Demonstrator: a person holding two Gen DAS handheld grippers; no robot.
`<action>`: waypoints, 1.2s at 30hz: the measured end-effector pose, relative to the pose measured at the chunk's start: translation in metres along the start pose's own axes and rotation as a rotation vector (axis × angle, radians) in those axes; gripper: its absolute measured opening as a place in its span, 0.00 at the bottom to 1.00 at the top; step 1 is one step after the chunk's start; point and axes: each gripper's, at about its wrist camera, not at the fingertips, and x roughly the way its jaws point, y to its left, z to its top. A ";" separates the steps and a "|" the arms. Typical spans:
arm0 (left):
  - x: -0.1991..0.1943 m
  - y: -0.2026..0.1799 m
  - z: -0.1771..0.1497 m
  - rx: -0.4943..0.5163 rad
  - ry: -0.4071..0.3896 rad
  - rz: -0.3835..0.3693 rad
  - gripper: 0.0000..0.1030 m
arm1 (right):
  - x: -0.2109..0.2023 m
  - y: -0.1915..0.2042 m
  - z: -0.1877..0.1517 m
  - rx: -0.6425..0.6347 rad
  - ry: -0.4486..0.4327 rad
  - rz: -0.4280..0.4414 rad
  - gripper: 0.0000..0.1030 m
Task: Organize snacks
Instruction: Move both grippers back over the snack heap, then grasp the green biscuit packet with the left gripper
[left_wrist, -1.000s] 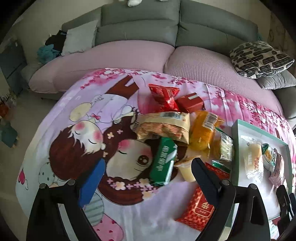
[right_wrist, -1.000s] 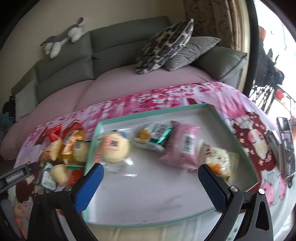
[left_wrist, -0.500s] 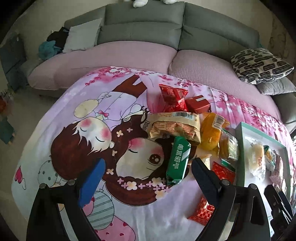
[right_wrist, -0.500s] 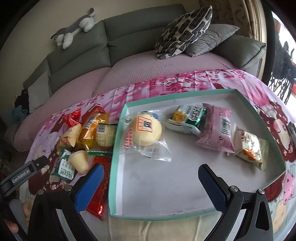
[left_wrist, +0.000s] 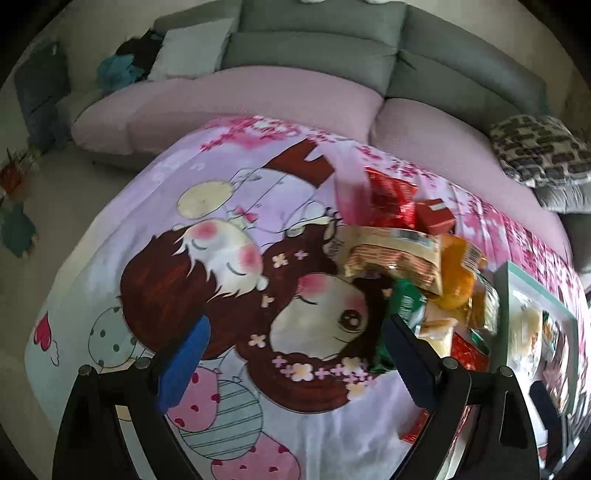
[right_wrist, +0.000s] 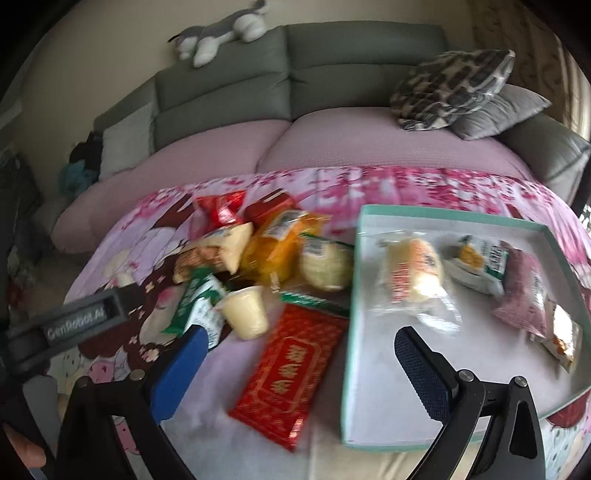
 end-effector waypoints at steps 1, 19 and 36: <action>0.002 0.004 0.000 -0.013 0.012 -0.001 0.92 | 0.003 0.004 -0.001 -0.010 0.013 -0.006 0.88; 0.023 -0.011 0.011 -0.023 0.107 -0.157 0.86 | 0.036 0.015 -0.016 -0.027 0.175 -0.041 0.63; 0.045 -0.057 0.008 0.091 0.174 -0.265 0.32 | 0.042 0.018 -0.021 -0.034 0.217 -0.030 0.62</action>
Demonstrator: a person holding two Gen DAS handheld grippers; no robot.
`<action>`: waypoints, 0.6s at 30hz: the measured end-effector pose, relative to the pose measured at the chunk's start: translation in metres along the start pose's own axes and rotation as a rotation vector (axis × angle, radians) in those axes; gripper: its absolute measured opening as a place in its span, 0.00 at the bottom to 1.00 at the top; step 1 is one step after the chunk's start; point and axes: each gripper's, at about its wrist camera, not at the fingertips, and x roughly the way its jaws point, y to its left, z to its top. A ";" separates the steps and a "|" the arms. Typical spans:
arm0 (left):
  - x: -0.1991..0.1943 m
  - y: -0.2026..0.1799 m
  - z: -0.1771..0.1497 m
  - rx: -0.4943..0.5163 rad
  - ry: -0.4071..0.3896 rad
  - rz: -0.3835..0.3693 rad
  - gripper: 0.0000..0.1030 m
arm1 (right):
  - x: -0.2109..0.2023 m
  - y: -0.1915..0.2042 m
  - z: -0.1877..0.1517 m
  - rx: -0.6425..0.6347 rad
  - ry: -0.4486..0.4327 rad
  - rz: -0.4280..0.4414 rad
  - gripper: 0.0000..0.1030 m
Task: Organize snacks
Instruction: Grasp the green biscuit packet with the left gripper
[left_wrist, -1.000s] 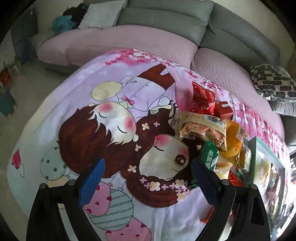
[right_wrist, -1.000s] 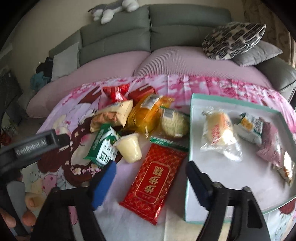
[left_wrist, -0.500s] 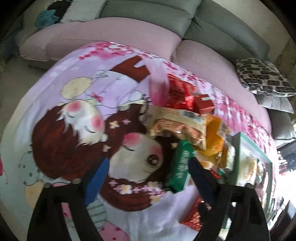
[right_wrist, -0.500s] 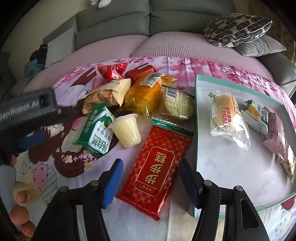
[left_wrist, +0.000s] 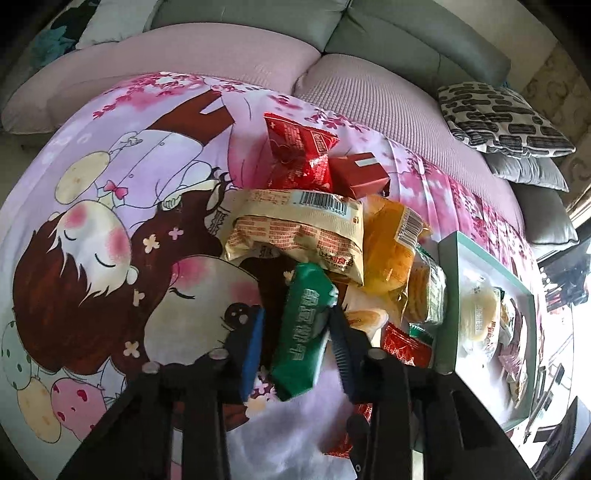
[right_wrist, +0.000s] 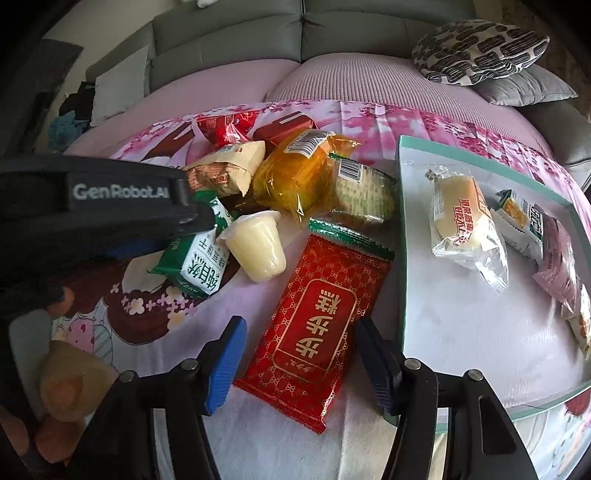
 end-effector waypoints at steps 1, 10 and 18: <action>0.002 0.000 0.000 0.004 0.006 0.006 0.31 | 0.000 -0.001 0.000 0.002 0.000 0.002 0.62; 0.017 0.023 -0.003 -0.122 0.084 0.008 0.25 | 0.001 0.002 0.001 -0.008 0.001 0.004 0.62; 0.003 0.053 -0.013 -0.234 0.068 0.032 0.25 | -0.001 0.014 -0.001 -0.050 -0.010 0.030 0.62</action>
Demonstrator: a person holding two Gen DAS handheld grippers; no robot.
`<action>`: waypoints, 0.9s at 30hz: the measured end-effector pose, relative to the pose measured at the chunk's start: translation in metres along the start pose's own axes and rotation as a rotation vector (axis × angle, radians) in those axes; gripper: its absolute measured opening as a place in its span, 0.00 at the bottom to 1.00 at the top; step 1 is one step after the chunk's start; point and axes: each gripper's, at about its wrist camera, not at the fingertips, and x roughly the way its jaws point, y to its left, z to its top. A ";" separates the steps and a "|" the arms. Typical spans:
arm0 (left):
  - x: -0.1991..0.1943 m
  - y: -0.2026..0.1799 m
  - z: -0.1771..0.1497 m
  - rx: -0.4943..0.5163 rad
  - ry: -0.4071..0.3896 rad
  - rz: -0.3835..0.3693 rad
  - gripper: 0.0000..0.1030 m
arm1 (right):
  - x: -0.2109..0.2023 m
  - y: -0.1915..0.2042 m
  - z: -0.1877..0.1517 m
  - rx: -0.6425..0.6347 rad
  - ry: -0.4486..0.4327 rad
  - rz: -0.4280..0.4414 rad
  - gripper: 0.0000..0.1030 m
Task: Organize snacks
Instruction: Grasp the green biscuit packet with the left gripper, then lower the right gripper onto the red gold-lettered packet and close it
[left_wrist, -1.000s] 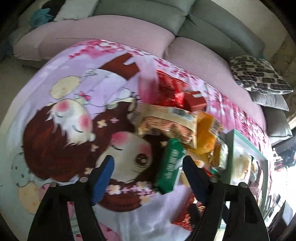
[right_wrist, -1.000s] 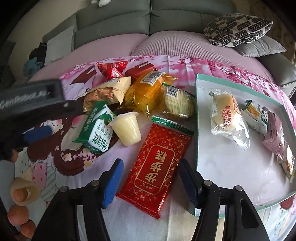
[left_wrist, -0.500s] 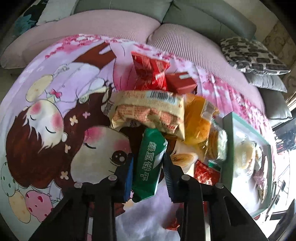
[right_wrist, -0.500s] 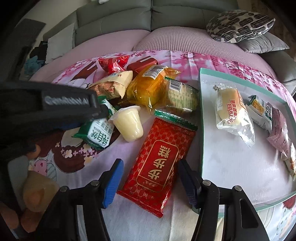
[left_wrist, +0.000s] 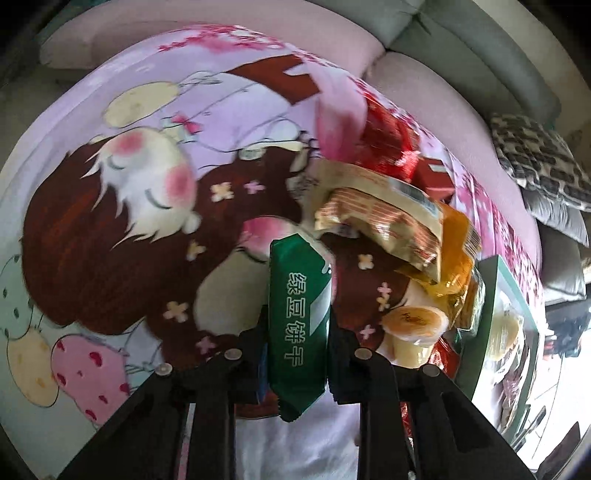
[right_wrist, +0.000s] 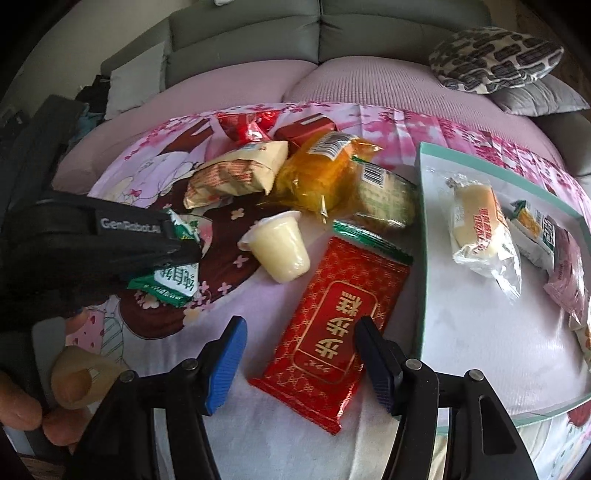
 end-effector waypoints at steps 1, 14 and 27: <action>-0.001 0.003 0.000 -0.011 -0.001 0.000 0.25 | 0.000 -0.001 0.000 0.006 -0.001 -0.009 0.62; -0.003 0.007 0.001 -0.045 0.013 -0.031 0.25 | 0.002 -0.006 -0.010 0.063 0.065 -0.080 0.60; 0.001 0.010 0.003 -0.064 0.025 -0.044 0.25 | 0.018 -0.004 0.004 0.050 0.050 -0.083 0.61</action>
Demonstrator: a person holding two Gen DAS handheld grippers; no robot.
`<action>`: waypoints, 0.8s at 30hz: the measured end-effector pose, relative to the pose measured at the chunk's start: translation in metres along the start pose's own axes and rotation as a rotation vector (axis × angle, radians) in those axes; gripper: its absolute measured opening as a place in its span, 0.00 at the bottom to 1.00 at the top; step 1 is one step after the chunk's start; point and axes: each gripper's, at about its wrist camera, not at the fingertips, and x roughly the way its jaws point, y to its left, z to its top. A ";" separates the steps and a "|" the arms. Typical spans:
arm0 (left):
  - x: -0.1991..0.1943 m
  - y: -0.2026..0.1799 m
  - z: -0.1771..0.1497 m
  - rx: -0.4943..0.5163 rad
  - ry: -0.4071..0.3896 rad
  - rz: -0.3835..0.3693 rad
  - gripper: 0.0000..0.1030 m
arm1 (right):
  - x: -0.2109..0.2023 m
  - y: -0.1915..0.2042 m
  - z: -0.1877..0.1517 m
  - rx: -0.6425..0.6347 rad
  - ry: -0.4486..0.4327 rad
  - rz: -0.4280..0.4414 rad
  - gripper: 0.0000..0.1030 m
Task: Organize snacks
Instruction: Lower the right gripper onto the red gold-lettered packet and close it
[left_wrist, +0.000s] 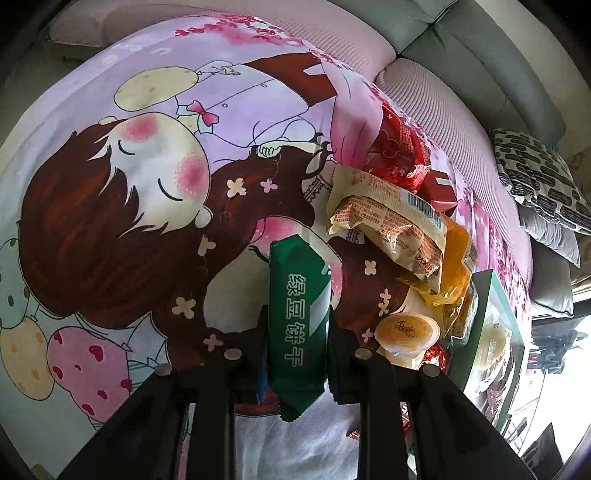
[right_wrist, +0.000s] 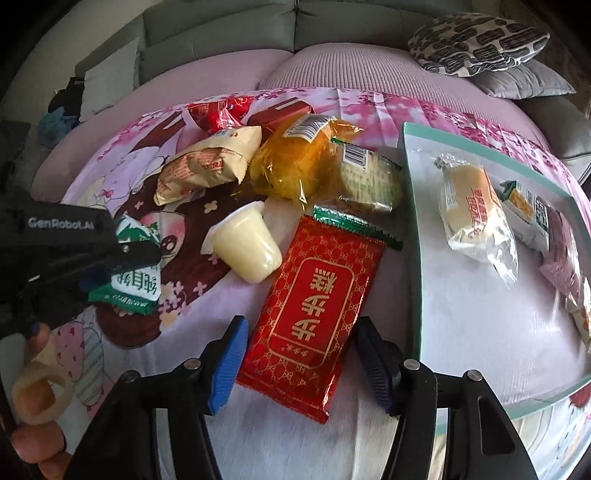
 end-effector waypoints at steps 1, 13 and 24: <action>0.000 0.000 0.000 0.000 0.000 0.002 0.25 | 0.001 0.001 0.001 -0.005 0.001 -0.005 0.62; 0.000 -0.001 0.001 0.000 0.002 0.013 0.25 | 0.009 0.008 0.006 -0.040 -0.004 -0.055 0.61; 0.000 -0.002 0.002 0.006 -0.007 0.020 0.25 | 0.001 -0.005 0.005 -0.002 -0.015 -0.018 0.49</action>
